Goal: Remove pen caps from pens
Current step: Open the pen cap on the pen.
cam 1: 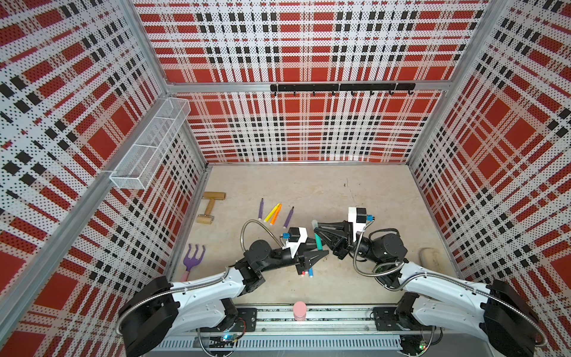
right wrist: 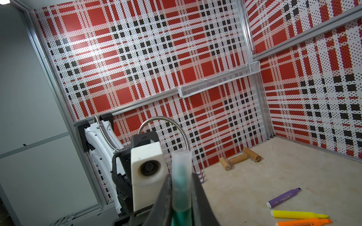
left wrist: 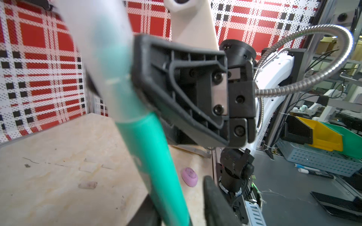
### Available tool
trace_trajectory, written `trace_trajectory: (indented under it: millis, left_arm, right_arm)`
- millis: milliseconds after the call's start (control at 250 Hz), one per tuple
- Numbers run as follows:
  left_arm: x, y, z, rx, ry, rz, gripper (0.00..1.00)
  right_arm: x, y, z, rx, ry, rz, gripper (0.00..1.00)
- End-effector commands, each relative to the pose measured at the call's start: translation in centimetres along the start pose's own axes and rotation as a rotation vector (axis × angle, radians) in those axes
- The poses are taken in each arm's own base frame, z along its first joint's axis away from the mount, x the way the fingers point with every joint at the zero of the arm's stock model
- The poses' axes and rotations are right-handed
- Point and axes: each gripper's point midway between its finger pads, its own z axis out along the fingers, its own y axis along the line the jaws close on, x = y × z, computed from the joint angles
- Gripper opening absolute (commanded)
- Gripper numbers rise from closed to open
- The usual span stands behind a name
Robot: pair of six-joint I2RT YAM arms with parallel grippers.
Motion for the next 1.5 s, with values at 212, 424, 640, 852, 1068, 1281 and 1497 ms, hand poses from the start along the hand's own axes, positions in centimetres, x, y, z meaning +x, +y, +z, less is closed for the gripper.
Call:
trace_trajectory:
  millis: [212,424,640,852,1068,1281,1497]
  left_arm:
    - [-2.8,-0.4,-0.8,-0.006,-0.100,0.030,0.05]
    - [-2.1,0.1,-0.7,-0.018,-0.069,0.008,0.00]
    - [-1.6,0.3,-0.7,-0.032,-0.038,0.007,0.00]
    - [-1.1,0.8,-0.6,-0.079,0.020,0.022,0.00]
    - [-0.5,1.0,0.0,-0.095,0.063,0.038,0.00]
    - [-0.7,0.7,0.5,-0.095,0.065,0.050,0.00]
    - [-0.8,0.9,0.4,-0.111,0.069,0.054,0.00]
  right_arm:
    - [-1.3,0.2,-1.4,0.041,-0.051,-0.039,0.07]
    - [-0.9,-0.7,-1.2,0.093,-0.014,-0.055,0.15]
    - [-1.3,-0.7,0.0,0.117,0.090,-0.114,0.55]
    - [-2.7,-1.5,-0.4,0.228,0.192,-0.176,0.59]
    - [-4.1,-1.8,-0.3,0.292,0.259,-0.195,0.59]
    - [-3.4,-3.0,-0.1,0.345,0.329,-0.200,0.59]
    - [-2.9,-3.1,-0.4,0.336,0.334,-0.188,0.57]
